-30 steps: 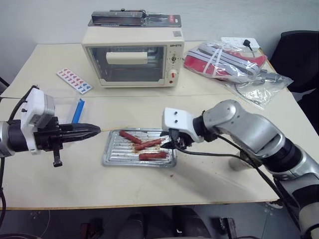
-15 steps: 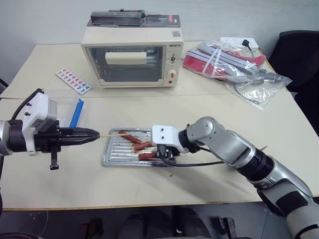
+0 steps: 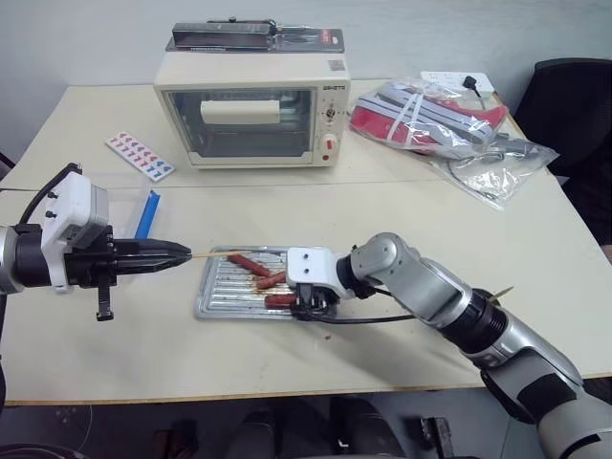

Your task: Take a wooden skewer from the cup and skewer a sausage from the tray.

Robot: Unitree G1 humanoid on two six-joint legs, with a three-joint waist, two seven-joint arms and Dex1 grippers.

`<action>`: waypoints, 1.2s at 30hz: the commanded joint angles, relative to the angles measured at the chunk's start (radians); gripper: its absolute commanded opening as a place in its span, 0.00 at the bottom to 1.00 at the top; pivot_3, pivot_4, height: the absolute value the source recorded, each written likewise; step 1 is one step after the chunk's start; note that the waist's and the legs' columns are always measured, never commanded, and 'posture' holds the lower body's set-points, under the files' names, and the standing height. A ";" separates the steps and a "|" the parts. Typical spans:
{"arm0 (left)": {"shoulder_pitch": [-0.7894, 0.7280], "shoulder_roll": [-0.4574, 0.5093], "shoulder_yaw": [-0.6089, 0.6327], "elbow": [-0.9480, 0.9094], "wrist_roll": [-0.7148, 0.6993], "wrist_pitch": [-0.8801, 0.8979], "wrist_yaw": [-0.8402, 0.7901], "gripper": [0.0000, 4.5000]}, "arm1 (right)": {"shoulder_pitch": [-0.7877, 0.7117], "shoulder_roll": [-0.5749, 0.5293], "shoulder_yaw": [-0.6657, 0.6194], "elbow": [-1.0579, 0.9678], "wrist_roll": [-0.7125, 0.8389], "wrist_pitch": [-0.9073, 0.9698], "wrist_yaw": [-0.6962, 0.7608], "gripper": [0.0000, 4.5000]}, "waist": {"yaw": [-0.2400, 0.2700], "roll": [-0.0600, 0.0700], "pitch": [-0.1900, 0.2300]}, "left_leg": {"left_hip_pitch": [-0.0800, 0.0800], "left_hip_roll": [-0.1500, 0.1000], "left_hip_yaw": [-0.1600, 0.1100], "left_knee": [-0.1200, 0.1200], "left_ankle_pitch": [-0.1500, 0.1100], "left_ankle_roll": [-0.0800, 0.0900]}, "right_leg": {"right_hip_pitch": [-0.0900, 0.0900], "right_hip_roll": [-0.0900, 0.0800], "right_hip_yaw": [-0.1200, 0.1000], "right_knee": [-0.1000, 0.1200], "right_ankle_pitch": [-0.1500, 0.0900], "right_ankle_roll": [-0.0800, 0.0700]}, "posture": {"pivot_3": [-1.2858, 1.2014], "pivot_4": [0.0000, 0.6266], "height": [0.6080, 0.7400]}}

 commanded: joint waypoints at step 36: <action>-0.061 0.014 -0.031 0.033 0.014 -0.031 -0.002 0.00 | 0.046 -0.028 -0.082 -0.067 0.029 0.120 0.102 0.06 | 0.001 -0.001 -0.001 | 0.001 0.000 0.000 0.001 0.000 0.000 | 0.001 0.000 0.000 0.001 0.000 0.000 | 0.52 0.24 1.00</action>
